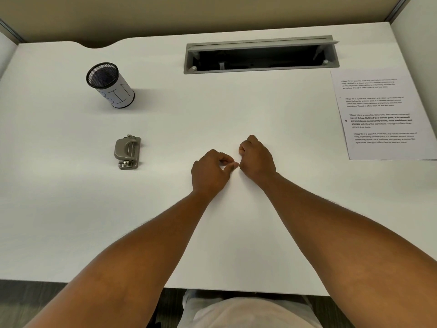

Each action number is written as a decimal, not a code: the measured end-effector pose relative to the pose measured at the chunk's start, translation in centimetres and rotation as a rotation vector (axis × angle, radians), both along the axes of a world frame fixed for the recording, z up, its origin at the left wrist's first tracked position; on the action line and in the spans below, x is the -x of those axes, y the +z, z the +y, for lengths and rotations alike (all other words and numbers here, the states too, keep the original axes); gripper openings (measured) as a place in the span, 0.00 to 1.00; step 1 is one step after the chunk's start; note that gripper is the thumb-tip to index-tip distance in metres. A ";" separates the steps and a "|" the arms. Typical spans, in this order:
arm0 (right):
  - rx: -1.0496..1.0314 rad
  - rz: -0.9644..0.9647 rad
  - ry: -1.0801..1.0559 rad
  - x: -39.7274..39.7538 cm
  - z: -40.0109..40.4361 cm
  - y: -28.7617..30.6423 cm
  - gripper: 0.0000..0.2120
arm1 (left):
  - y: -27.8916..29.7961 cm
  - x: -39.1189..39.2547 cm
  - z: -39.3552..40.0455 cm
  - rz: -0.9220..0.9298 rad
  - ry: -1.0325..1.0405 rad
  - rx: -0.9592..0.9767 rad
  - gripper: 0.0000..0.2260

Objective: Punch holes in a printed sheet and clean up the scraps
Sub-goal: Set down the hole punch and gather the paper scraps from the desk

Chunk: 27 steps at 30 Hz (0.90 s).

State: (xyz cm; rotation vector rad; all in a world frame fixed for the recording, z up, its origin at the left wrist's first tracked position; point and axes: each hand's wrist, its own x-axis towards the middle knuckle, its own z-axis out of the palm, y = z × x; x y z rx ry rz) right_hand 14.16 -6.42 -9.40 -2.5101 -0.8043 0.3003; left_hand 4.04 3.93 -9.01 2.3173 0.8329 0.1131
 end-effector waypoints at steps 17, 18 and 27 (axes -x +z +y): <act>-0.023 -0.007 -0.012 0.1 0.1 -0.2 0.05 | 0.7 -0.7 -1.4 0.089 -0.011 -0.146 0.09; -0.023 -0.007 -0.013 0.1 0.1 -0.2 0.05 | 0.7 -0.8 -1.5 0.105 -0.011 -0.155 0.09; -0.021 -0.007 -0.023 0.3 0.0 -0.3 0.06 | 1.1 -2.0 -1.9 0.209 -0.046 -0.148 0.05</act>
